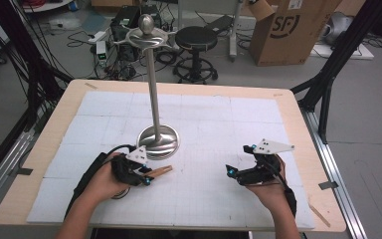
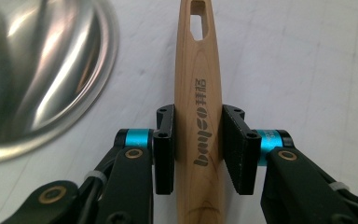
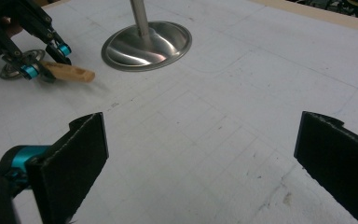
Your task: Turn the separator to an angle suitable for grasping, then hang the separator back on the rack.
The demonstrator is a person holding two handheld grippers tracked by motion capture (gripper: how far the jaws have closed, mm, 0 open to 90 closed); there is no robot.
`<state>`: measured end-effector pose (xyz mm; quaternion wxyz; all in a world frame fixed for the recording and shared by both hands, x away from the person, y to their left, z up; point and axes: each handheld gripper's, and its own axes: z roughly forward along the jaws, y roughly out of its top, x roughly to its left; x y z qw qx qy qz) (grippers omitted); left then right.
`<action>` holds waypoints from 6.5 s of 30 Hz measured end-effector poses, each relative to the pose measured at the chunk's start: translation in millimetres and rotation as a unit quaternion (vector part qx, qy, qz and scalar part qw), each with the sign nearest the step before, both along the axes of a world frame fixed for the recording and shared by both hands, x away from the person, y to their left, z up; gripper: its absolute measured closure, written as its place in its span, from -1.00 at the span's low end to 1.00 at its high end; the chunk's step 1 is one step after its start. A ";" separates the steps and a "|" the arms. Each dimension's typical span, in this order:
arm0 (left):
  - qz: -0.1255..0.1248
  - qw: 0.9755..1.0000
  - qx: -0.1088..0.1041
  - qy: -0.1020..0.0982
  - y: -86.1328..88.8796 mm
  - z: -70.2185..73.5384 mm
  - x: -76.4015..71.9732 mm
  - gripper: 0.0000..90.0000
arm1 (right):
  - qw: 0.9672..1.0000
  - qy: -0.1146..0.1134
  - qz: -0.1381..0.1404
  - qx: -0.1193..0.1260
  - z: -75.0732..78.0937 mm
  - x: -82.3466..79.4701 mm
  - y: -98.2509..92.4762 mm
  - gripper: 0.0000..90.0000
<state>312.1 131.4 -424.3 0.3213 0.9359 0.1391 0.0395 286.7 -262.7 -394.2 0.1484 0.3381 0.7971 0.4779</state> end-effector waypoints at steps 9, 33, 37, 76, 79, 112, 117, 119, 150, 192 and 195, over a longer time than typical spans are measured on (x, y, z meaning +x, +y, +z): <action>-0.030 0.999 0.004 0.011 -38.8 -0.4 5.7 0.50 | 1.000 0.003 -0.004 0.006 -0.2 0.2 -2.8 -0.96; -0.024 0.999 0.008 0.031 -52.2 2.7 7.2 0.14 | 1.000 0.008 -0.002 0.002 -3.7 0.9 -2.0 -0.96; -0.017 1.000 -0.004 0.021 -46.7 9.3 2.2 0.05 | 1.000 0.009 -0.002 0.003 -3.7 0.3 -2.0 -0.96; 0.007 1.000 -0.006 0.029 -18.0 0.3 -10.8 -0.10 | 1.000 0.017 -0.004 -0.005 -8.8 1.6 -3.5 -0.96; 0.005 1.000 -0.002 0.029 -19.9 -0.3 -10.3 -0.10 | 1.000 0.016 -0.004 -0.004 -8.9 1.5 -3.5 -0.96; -0.003 0.999 0.036 0.029 -29.6 1.2 -7.0 0.08 | 1.000 0.009 -0.009 0.000 -3.6 -0.6 -6.3 -0.96; 0.002 0.998 0.052 0.030 -35.3 2.5 -3.2 0.16 | 1.000 0.004 -0.011 0.002 -2.1 -1.5 -9.7 -0.96; 0.000 0.997 0.067 0.029 -38.2 1.1 -1.8 0.26 | 1.000 0.010 -0.013 0.004 -1.6 -2.4 -10.4 -0.96; 0.011 0.997 0.062 0.041 -36.2 1.6 0.5 0.45 | 1.000 0.008 -0.013 0.002 -1.7 -2.5 -10.6 -0.96; -0.029 0.985 -0.171 -0.013 -8.9 57.0 -22.1 0.53 | 1.000 -0.009 0.009 0.003 6.3 -5.7 1.0 -0.96; -0.028 0.982 -0.189 -0.010 -8.1 58.5 -22.4 0.53 | 1.000 -0.010 0.013 0.009 8.8 -6.8 2.0 -0.96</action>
